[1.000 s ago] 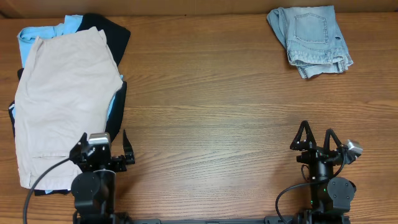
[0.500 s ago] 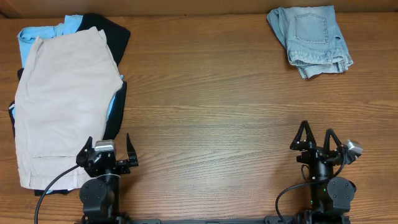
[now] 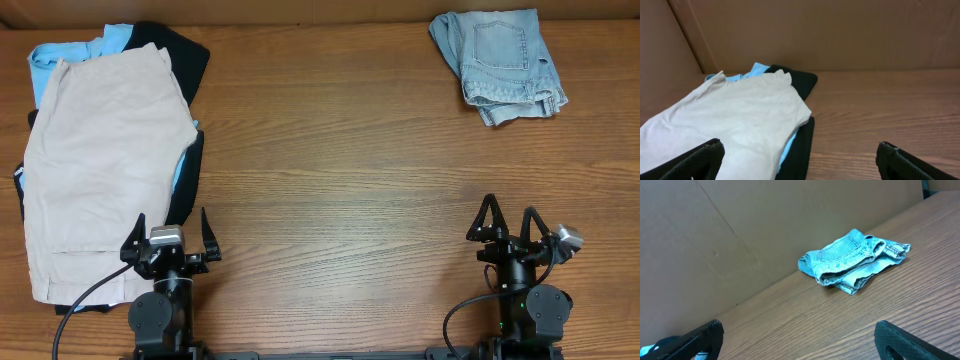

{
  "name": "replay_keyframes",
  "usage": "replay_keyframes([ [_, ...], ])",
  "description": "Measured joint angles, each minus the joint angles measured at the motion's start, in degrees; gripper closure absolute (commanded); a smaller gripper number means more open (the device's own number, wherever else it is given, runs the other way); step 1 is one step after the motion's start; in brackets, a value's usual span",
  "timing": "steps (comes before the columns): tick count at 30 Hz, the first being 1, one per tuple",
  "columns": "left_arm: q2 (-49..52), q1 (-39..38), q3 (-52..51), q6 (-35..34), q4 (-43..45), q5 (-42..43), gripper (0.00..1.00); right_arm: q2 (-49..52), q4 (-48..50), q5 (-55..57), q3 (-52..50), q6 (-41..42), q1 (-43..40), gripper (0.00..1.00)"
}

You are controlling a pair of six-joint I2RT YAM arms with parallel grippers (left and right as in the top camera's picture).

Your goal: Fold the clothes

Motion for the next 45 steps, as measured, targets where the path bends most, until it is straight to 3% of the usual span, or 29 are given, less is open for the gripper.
replay_keyframes([
  [36, -0.02, 0.94, -0.76, 0.02, 0.02, 0.00, 0.00, 0.00, 0.00, 0.02, 0.00, 0.02, 0.00, 0.00],
  [45, -0.02, -3.50, -0.76, 0.00, 0.02, 0.00, 0.00, 0.00, 0.00, 0.02, 0.00, -0.02, 0.00, 0.00],
])
